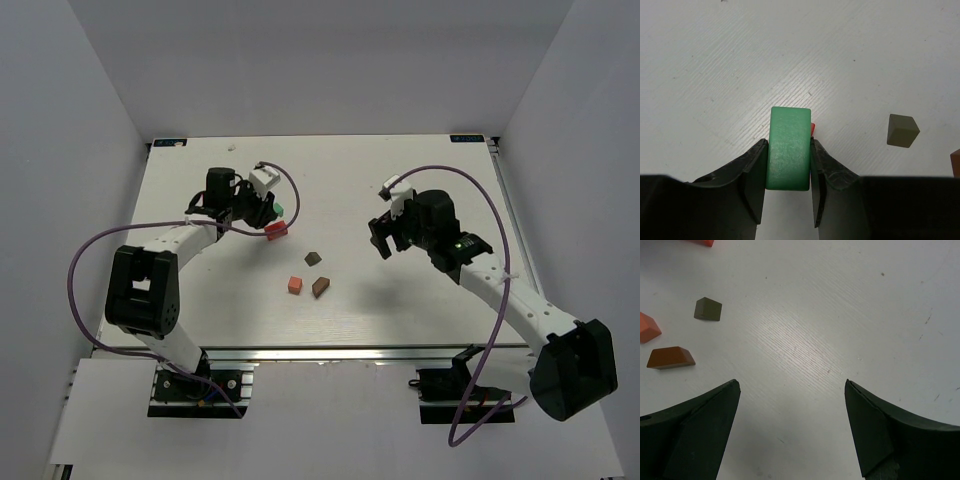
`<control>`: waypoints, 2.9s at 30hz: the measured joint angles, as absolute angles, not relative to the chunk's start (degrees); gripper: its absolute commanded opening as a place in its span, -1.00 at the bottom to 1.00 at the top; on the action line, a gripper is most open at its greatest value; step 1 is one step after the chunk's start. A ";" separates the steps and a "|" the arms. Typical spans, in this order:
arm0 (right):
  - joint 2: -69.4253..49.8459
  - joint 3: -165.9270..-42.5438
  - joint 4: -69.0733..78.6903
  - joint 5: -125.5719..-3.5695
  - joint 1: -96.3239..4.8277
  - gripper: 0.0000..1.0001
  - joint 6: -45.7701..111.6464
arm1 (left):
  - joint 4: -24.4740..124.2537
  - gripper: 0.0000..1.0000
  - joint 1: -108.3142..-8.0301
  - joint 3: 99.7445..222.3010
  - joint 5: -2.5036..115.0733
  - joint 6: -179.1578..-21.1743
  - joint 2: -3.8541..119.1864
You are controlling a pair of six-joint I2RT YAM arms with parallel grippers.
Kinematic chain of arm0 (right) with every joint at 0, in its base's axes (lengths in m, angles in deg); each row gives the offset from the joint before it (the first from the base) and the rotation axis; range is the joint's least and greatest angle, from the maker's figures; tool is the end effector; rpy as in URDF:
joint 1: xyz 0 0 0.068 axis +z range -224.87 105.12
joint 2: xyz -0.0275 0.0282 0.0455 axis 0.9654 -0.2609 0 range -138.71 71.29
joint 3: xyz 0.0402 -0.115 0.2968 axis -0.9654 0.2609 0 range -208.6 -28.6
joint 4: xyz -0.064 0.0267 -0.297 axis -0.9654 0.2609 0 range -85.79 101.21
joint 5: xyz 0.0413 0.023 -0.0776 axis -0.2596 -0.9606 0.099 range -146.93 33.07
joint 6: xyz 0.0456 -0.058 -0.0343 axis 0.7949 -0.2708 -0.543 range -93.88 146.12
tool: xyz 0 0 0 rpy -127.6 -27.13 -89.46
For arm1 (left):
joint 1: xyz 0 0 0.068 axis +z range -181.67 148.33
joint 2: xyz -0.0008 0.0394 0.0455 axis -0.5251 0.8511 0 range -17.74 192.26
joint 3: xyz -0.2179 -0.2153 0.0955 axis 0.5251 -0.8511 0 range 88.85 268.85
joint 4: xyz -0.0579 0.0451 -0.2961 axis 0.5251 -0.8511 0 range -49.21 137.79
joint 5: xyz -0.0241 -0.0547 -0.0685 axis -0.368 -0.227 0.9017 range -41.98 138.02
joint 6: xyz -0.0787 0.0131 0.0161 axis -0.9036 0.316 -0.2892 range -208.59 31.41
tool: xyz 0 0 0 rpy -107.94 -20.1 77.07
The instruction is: Build the wood block tower
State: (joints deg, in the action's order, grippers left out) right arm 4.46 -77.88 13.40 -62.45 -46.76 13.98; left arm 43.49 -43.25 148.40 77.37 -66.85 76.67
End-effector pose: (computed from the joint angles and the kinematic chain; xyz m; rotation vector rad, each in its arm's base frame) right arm 0.2800 0.1573 0.3061 -0.7608 1.8993 0.2727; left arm 0.4068 -0.1186 0.2232 0.8831 2.0073 -0.4760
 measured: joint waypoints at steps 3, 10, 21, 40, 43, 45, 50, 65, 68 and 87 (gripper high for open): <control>2.74 -77.90 13.62 -62.43 -46.73 0.79 13.98 | 45.70 -1.00 -42.92 147.33 78.81 -65.95 76.67; 2.17 -77.90 14.28 -62.43 -46.76 0.79 13.92 | 48.54 -1.00 -41.54 145.15 83.57 -62.83 76.67; 2.15 -79.08 16.49 -62.45 -46.76 0.79 12.41 | 47.32 -1.00 -39.55 144.38 91.92 -54.81 78.57; 1.49 -81.44 21.27 -62.93 -46.80 0.79 10.64 | 46.11 -1.00 -39.55 146.50 92.21 -50.94 82.46; 1.49 -81.55 21.47 -63.08 -46.80 0.79 10.59 | 46.59 -1.00 -39.55 147.14 92.23 -51.03 82.66; 1.47 -81.77 21.73 -63.08 -46.80 0.79 10.53 | 46.68 -1.00 -39.55 147.14 92.36 -51.07 82.90; 1.47 -81.79 22.17 -63.10 -46.80 0.79 10.46 | 46.68 -1.00 -39.55 147.14 92.71 -51.09 83.82; 1.45 -81.81 22.56 -63.13 -46.80 0.79 10.24 | 47.67 -1.00 -39.55 147.14 93.30 -51.11 85.09; 1.45 -81.83 22.56 -63.21 -46.80 0.79 10.07 | 47.82 -1.00 -39.44 147.14 93.37 -51.11 85.11; 1.43 -82.25 23.09 -64.48 -46.80 0.79 9.37 | 48.87 -1.00 -38.31 147.09 94.83 -52.34 85.13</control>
State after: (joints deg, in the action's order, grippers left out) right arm 1.43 -82.25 23.09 -64.48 -46.80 9.37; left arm 48.87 -38.31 147.09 94.83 -52.34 85.13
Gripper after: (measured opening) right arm 0.895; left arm 0.450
